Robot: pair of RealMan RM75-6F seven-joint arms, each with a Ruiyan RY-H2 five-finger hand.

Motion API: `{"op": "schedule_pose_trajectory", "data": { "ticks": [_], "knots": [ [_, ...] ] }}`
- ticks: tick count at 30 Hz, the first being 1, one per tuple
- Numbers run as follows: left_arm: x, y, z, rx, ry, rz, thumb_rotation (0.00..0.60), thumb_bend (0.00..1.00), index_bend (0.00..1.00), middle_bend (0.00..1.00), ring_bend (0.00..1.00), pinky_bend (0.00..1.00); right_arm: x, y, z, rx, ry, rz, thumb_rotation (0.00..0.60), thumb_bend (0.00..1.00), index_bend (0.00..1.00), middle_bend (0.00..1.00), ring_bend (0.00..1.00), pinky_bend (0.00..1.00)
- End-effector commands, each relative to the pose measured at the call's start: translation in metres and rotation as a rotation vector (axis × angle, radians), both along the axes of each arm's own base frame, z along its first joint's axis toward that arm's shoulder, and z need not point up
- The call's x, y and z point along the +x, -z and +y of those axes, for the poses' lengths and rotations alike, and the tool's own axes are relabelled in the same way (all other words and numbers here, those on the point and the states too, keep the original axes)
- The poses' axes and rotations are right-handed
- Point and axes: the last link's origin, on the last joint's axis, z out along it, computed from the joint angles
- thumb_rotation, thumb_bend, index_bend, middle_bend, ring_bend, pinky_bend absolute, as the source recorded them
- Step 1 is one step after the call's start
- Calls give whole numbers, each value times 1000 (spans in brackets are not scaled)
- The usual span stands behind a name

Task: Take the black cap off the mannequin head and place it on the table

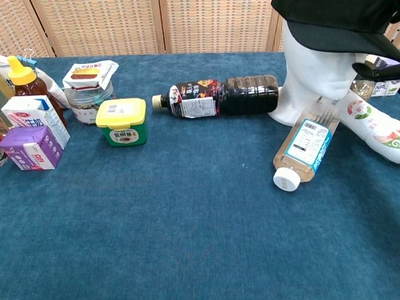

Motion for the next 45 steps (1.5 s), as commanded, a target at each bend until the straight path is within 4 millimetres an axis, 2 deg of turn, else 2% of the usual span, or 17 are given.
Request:
{"op": "schedule_pose_trajectory", "data": {
  "ticks": [1, 7, 9, 17, 22, 28, 35, 45],
  "knots": [
    [0, 1, 0, -3, 0, 2, 600, 80, 0, 0, 0, 0, 0, 0, 0, -16, -20, -8, 600, 394, 422, 489, 433, 549],
    [-1, 4, -3, -12, 5, 9, 600, 79, 0, 0, 0, 0, -2, 0, -4, -44, -62, -13, 600, 580, 509, 555, 496, 648],
    [-1, 4, -3, -12, 4, 9, 600, 79, 0, 0, 0, 0, -2, 0, -7, -50, -73, -13, 600, 610, 530, 574, 513, 672],
    [-1, 6, -3, -18, 6, 15, 600, 79, 0, 0, 0, 0, 0, -1, -12, -64, -118, -19, 600, 636, 604, 646, 593, 769],
    [0, 6, -2, -20, 6, 17, 600, 80, 0, 0, 0, 0, 6, -12, -20, -106, -163, -18, 600, 653, 642, 728, 679, 882],
    [0, 7, -2, -25, 5, 17, 600, 79, 0, 0, 0, 0, 11, -22, -26, -135, -184, -15, 600, 669, 658, 741, 716, 929],
    [0, 7, -2, -20, -2, 21, 600, 79, 0, 0, 0, 0, 22, -43, -45, -193, -201, 41, 600, 674, 677, 752, 731, 941],
    [0, 11, -4, -37, -6, 31, 600, 79, 0, 0, 0, 0, 33, -94, -79, -296, -185, 140, 600, 675, 696, 764, 747, 951]
  ]
}}
